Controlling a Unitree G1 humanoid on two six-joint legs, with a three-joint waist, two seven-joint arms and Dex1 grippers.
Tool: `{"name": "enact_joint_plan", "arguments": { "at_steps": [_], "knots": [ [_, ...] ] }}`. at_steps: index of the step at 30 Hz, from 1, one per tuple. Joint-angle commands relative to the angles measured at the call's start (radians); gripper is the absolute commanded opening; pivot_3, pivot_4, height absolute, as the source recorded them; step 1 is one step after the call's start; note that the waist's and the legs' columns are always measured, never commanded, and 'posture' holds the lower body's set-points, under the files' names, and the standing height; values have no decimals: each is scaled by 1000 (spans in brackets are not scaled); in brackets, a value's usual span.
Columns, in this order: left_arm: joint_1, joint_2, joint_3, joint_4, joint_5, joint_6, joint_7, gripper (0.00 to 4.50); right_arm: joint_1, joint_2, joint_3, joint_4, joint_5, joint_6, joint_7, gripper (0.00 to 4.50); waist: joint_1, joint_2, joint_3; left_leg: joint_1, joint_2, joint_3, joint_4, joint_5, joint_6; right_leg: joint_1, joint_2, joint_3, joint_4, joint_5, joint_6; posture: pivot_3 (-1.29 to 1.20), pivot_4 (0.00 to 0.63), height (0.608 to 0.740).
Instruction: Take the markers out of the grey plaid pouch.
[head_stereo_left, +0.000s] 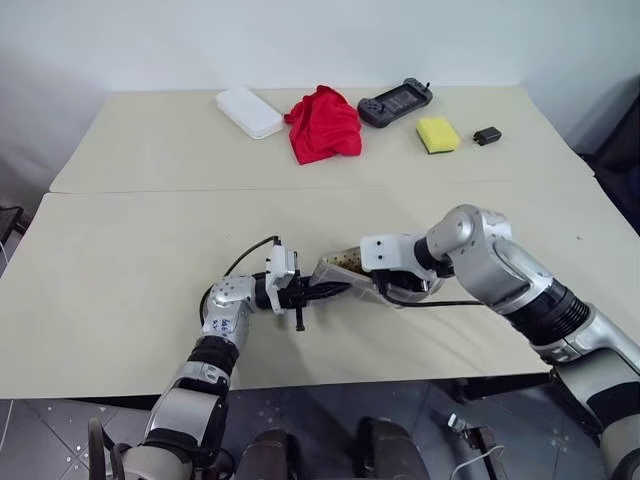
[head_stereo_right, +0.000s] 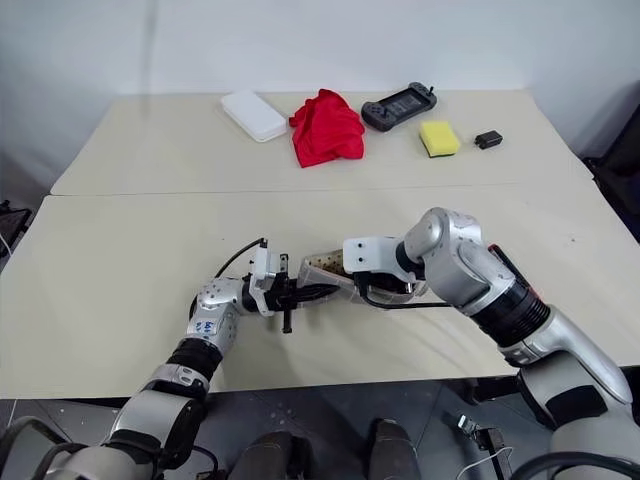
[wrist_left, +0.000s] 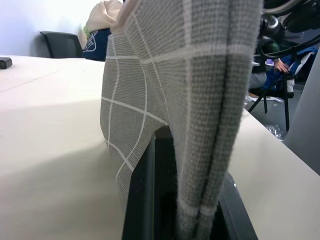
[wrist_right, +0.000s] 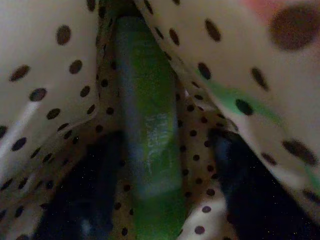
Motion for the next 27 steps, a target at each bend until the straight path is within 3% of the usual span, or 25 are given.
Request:
{"name": "enact_joint_plan", "arguments": {
  "at_steps": [1, 3, 8, 11, 19, 27],
  "knots": [
    [44, 21, 9, 10, 13, 22, -9, 0, 37, -14, 19, 41, -50, -34, -22, 1466, -1, -1, -1, 1, 0, 0, 0, 0, 0, 1, 0, 0, 0, 0, 0, 0, 150, 740],
    [49, 27, 11, 4, 13, 26, -8, 0, 37, -14, 1, 28, -44, -49, -19, 1063, -1, -1, -1, 1, 0, 0, 0, 0, 0, 1, 0, 0, 0, 0, 0, 0, 150, 740],
    [58, 31, 16, -13, 15, 33, 5, 0, 41, -17, -70, -36, 22, -63, 13, 1064, -1, -1, -1, 1, 2, 0, 0, 0, 0, 1, 0, 1, 0, 0, 0, 0, 150, 740],
    [69, 30, 25, -34, 8, 29, 20, 0, 50, -9, -172, -69, 111, -72, 15, 1064, -1, -1, 0, 1, 2, 0, -1, 0, 0, 0, 0, 1, -1, 0, 0, 0, 150, 740],
    [138, 49, 15, -126, 7, 62, 32, 0, 179, -35, -460, 19, 468, -383, 178, 1064, 12, -1, 1, -2, -1, 0, -1, -1, 1, -1, 0, -1, -4, 0, 1, 0, 150, 740],
    [166, 71, 11, -187, -1, 99, 44, 0, 215, -17, -518, 133, 561, -513, 204, 1064, 19, -2, 2, -2, 0, 0, -1, -1, 1, -1, 0, 0, -5, 1, 1, 0, 150, 740]
  ]
}}
